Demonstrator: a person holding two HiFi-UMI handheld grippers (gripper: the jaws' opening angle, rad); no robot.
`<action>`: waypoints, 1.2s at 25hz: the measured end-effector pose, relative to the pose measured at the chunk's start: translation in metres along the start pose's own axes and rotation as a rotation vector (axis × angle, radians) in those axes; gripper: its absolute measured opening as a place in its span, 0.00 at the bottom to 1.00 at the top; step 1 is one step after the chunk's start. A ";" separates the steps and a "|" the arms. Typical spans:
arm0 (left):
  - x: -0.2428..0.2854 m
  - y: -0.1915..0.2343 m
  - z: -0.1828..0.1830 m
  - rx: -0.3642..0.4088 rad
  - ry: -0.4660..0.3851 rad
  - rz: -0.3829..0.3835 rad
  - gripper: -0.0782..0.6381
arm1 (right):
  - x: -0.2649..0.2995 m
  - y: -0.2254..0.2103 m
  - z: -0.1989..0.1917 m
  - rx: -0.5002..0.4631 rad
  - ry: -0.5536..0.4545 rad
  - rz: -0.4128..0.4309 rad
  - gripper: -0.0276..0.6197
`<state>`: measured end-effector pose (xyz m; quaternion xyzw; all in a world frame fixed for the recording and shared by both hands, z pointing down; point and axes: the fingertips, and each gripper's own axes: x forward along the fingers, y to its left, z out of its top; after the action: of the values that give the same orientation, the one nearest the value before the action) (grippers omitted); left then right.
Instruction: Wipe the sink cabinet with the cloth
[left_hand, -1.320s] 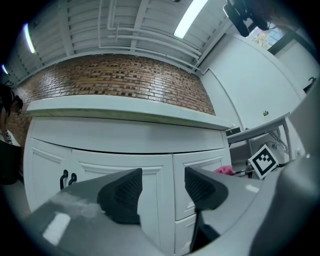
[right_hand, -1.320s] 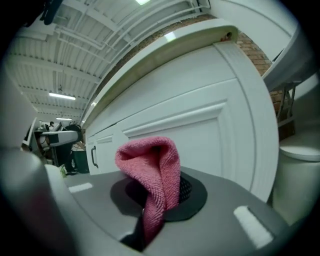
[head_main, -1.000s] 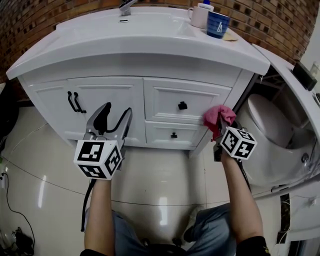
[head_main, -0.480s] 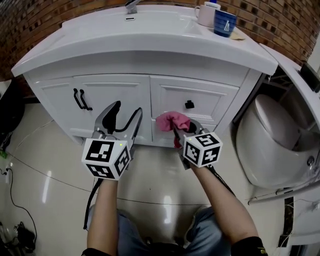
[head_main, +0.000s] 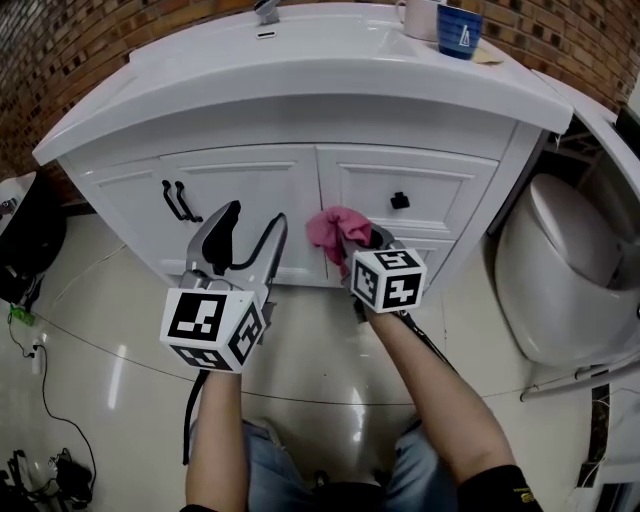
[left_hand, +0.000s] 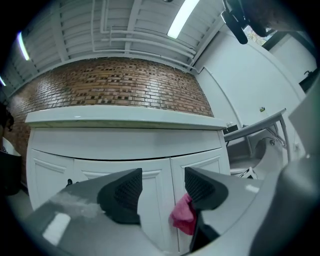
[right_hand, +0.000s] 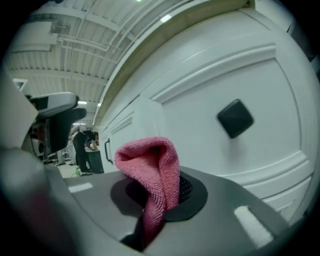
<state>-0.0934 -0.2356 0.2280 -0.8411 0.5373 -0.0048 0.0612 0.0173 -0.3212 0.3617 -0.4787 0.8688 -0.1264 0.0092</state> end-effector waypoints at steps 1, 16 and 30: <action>0.001 0.000 -0.001 0.004 0.003 -0.001 0.49 | -0.007 -0.017 0.001 0.011 0.001 -0.038 0.09; -0.010 -0.029 -0.016 0.029 0.042 -0.100 0.49 | -0.162 -0.202 0.016 0.041 -0.006 -0.432 0.10; -0.004 -0.023 -0.017 -0.027 0.027 -0.084 0.49 | -0.003 0.008 -0.033 -0.016 0.119 0.103 0.10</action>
<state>-0.0753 -0.2236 0.2475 -0.8635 0.5024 -0.0114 0.0422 0.0077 -0.3081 0.3917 -0.4249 0.8923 -0.1472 -0.0397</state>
